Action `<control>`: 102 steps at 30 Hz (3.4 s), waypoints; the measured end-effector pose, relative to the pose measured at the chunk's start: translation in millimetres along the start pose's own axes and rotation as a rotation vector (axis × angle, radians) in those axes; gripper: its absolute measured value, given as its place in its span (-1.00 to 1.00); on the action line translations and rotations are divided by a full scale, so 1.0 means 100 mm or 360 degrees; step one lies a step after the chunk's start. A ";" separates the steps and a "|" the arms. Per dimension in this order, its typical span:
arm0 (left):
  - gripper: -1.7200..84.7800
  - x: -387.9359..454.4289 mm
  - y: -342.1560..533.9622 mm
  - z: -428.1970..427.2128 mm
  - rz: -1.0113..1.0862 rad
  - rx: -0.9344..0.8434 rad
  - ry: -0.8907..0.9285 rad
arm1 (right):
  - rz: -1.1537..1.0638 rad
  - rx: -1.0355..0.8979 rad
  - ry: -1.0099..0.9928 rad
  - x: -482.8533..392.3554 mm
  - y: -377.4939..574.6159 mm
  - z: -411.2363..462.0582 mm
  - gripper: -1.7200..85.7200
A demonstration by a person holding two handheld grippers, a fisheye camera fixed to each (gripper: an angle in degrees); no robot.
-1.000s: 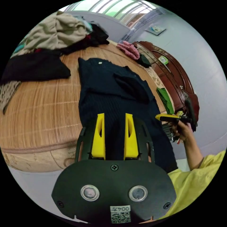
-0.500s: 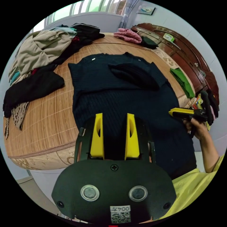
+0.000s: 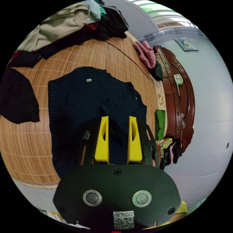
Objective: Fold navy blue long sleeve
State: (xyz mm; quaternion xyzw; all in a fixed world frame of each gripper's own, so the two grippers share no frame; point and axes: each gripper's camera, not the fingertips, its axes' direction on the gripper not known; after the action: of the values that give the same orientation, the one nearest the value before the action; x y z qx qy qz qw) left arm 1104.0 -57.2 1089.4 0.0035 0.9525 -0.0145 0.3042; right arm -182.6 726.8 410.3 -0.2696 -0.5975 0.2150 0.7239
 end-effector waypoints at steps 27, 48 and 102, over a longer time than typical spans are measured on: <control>-0.89 -0.01 1.13 0.08 0.0226 0.0462 -0.0103 | -0.0612 0.0456 0.0058 -1.47 -1.43 0.31 -0.66; -0.90 -0.41 2.68 0.61 -0.0007 0.0578 -0.0130 | -0.1746 -0.0719 0.0722 -3.60 -3.37 1.78 -0.69; -0.95 0.04 0.81 0.08 0.0037 0.0453 -0.0184 | -0.1023 0.0285 0.0415 -3.22 -3.60 0.66 -0.86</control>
State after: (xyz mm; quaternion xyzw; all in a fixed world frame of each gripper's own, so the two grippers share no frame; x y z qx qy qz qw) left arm 1107.1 23.8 1078.6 0.0568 0.9216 -0.1460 0.3551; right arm -313.4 257.6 411.5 -0.0286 -0.5331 -0.0083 0.8455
